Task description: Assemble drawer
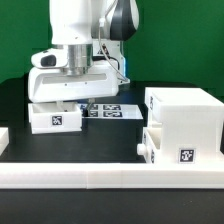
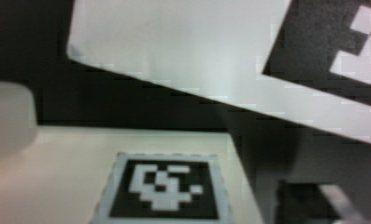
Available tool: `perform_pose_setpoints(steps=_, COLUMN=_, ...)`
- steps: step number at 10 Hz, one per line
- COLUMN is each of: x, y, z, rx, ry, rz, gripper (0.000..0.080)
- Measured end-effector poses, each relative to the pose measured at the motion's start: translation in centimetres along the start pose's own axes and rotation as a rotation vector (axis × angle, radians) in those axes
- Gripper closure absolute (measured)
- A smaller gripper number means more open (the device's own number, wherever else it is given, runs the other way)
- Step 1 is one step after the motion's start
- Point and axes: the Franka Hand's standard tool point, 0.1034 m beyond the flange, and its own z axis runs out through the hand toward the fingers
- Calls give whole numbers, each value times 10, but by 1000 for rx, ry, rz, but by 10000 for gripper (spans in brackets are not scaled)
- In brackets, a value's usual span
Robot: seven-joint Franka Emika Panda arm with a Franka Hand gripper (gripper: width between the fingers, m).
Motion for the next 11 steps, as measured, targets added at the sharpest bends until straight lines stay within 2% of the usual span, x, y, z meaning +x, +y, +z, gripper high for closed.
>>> perform_pose_setpoints(steps=1, x=0, y=0, z=0, rx=0, ry=1, rz=-1, gripper=583)
perform_pose_setpoints(steps=2, x=0, y=0, z=0, rx=0, ry=1, rz=-1, gripper=583)
perform_pose_setpoints(steps=3, x=1, y=0, z=0, rx=0, ry=1, rz=-1, gripper=751)
perform_pose_setpoints(steps=7, x=11, y=-5, z=-6, rx=1, ry=5, rz=-18, gripper=758)
perform_pose_setpoints(steps=8, x=21, y=-11, z=-12, rx=2, ry=9, rz=-21, gripper=758)
perform_pose_setpoints(steps=11, x=65, y=-25, z=-42, rx=1, ry=21, rz=-106, gripper=758)
